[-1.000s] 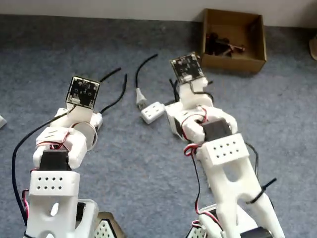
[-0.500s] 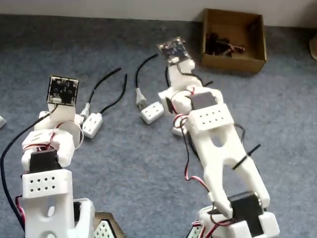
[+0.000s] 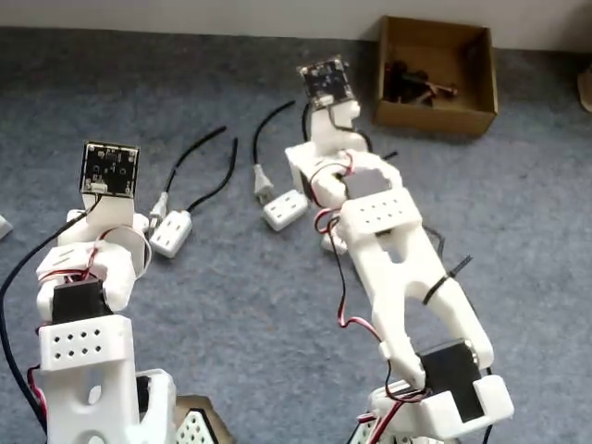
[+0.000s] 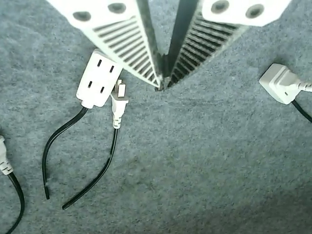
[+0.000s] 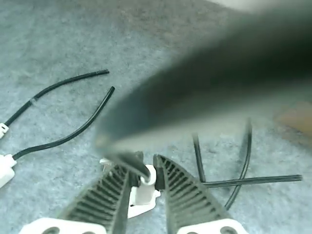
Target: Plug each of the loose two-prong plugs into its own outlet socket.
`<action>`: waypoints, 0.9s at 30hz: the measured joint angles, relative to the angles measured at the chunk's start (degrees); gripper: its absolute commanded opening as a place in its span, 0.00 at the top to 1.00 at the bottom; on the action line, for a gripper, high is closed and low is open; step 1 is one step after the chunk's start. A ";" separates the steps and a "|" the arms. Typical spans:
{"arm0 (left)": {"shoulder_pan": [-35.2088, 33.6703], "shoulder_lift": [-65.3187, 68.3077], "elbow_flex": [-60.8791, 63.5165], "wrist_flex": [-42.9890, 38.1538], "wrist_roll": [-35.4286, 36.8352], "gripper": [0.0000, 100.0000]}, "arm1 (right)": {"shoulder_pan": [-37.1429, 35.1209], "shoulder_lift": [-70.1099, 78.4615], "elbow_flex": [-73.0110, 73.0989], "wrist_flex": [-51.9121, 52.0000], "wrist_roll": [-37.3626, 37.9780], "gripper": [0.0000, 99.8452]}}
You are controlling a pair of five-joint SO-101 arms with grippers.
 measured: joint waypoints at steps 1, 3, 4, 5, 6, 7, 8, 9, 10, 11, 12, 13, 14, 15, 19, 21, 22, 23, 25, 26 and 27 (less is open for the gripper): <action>0.00 0.00 0.00 0.00 0.00 1.00 | -0.26 0.00 1.14 -1.32 -0.18 0.99; 0.00 0.00 0.00 0.00 0.00 1.00 | -0.79 0.00 2.99 -2.99 -0.79 0.99; 0.00 0.00 0.00 0.00 0.00 1.00 | -1.14 0.00 3.43 -3.43 -1.49 0.99; 0.00 0.00 0.00 0.00 0.00 1.00 | -1.41 0.00 3.87 -3.60 -2.29 0.99; 0.00 0.00 0.00 0.00 0.00 1.00 | -1.67 0.00 4.04 -3.78 -2.99 0.99; 0.00 0.00 0.00 0.00 0.00 1.00 | -1.76 0.00 4.04 -3.87 -3.34 0.99; 0.00 0.00 0.00 0.00 0.00 1.00 | -1.76 0.00 4.04 -3.87 -3.52 0.99; 0.00 0.00 0.00 0.00 0.00 1.00 | -1.85 0.00 4.04 -3.87 -3.60 0.99; 0.00 0.00 0.00 0.00 0.00 1.00 | -2.11 0.00 4.04 -3.87 -3.78 0.99; 0.00 0.00 0.00 0.00 0.00 1.00 | -2.29 0.00 4.13 -3.87 -3.87 0.99; 0.00 0.00 0.00 0.00 0.00 1.00 | -2.55 0.00 4.13 -3.87 -4.04 0.99; 0.00 0.00 0.00 0.00 0.00 1.00 | -2.81 0.00 4.13 -3.87 -4.13 0.99; 0.00 0.00 0.00 0.00 0.00 1.00 | -3.08 0.00 4.13 -3.87 -4.13 0.99; 0.00 0.00 0.00 0.00 0.00 1.00 | -3.34 0.00 4.13 -3.87 -4.13 0.99; 0.00 0.00 0.00 0.00 0.00 1.00 | -4.84 0.00 6.33 -3.87 -4.13 0.99; 0.00 0.00 0.00 0.00 0.00 1.00 | -5.45 0.09 7.56 -3.87 -4.13 0.99; 0.00 0.00 0.00 0.00 0.00 1.00 | -5.80 0.09 7.82 -3.87 -4.13 0.99; 0.00 0.00 0.00 0.00 0.00 1.00 | -6.07 0.00 8.09 -3.87 -4.13 0.99; 0.00 0.00 0.00 0.00 0.00 1.00 | -6.59 0.00 8.62 -3.87 -4.13 0.99; 0.00 0.00 0.00 0.00 0.00 1.00 | -6.68 -0.09 9.14 -4.13 -4.13 0.99; 0.00 0.00 0.00 0.00 0.00 1.00 | -6.68 -0.62 9.76 -4.66 -4.13 0.99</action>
